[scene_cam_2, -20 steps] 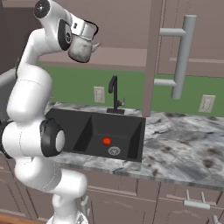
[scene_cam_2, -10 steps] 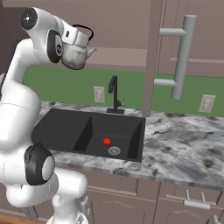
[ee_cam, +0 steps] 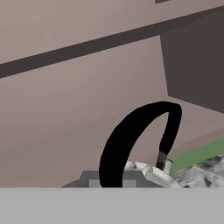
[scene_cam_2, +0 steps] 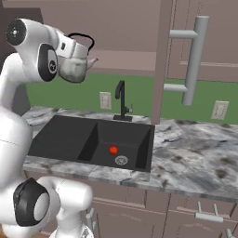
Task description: Open the cabinet, pick the kettle from the cabinet, and place it in the sink.
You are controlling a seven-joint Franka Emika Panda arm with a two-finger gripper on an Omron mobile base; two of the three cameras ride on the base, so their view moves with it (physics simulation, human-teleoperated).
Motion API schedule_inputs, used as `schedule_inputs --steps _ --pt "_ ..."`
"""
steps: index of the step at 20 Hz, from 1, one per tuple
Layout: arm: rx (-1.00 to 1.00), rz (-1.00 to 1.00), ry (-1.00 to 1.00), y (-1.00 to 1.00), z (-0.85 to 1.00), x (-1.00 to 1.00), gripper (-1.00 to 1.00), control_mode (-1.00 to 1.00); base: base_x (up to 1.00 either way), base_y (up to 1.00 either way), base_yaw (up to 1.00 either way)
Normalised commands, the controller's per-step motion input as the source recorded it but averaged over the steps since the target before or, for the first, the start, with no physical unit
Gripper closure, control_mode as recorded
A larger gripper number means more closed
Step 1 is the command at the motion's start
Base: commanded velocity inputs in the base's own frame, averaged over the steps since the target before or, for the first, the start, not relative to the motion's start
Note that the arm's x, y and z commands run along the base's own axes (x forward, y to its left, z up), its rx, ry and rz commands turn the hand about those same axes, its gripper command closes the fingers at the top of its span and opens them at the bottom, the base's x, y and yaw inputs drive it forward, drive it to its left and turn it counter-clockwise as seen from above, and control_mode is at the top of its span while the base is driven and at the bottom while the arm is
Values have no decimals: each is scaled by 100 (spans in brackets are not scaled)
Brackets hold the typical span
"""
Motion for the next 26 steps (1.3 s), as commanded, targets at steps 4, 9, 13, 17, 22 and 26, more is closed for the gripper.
schedule_inputs --steps 4,9,13,17,22,26 --pt "0 0 2 0 -36 -27 100 -100 0 0 0" --pt "0 0 7 0 -45 -9 100 -100 0 0 0" --pt "0 0 17 0 -52 -1 100 -100 0 0 0" --pt "0 0 12 -3 -52 2 100 -100 0 0 0" --pt "-2 0 10 -5 -51 14 100 -100 0 0 0" --pt "-5 -2 0 -7 -47 13 100 -100 0 0 0"
